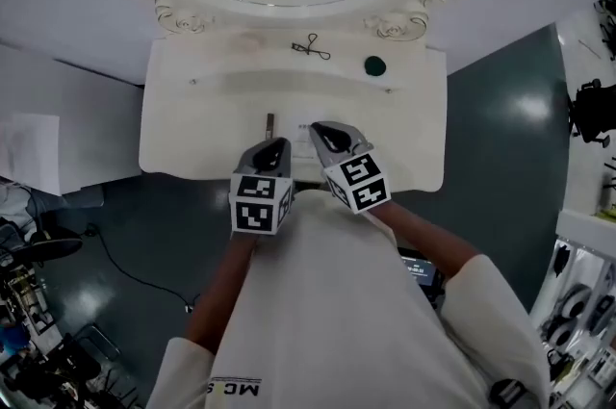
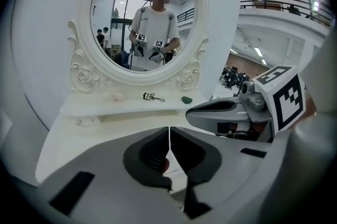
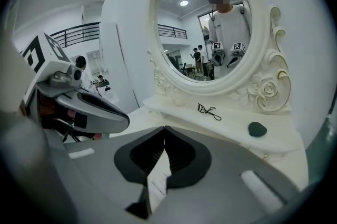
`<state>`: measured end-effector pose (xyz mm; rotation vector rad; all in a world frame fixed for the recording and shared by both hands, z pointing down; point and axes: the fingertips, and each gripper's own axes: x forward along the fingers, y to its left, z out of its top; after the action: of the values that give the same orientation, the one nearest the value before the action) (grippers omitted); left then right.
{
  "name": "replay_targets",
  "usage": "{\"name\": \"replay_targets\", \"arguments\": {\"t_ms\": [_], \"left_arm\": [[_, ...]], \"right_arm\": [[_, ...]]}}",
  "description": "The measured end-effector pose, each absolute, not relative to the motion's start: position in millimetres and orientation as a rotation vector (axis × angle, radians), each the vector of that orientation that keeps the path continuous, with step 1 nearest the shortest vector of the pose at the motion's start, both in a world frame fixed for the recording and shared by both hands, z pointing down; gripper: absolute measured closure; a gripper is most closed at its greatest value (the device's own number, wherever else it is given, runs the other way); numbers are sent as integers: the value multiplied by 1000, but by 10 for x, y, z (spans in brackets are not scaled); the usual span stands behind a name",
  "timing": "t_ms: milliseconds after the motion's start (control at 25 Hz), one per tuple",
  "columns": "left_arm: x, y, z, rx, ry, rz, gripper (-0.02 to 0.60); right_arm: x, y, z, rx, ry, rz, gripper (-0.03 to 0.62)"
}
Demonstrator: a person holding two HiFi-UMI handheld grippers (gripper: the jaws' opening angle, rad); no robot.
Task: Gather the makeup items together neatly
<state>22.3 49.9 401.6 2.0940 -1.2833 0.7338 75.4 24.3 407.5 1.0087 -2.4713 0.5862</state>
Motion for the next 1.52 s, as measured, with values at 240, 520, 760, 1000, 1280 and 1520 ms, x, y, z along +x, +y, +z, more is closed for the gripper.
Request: {"name": "replay_targets", "arguments": {"t_ms": [240,520,760,1000,1280,1520], "left_arm": [[205,365,3963,2144,-1281,726,565],[104,314,3936,2154,-1278,705,565],[113,252,3968,2180,-1249,717,565],[165,271,4007,2197,-1205,718,565],[177,273,4030,2187,-1191,703,565],[175,283,4081,2162,-1166,695,565]], "right_arm": [[687,189,4059,1042,-2451,566,591],[576,175,4084,1074,-2439,553,591],[508,210,4084,1080,-2434,514,592],[750,198,4151,1225,-2384,655,592],[775,204,4164,1232,-2367,679,592],[806,225,4176,1239,-2347,689,592]]}}
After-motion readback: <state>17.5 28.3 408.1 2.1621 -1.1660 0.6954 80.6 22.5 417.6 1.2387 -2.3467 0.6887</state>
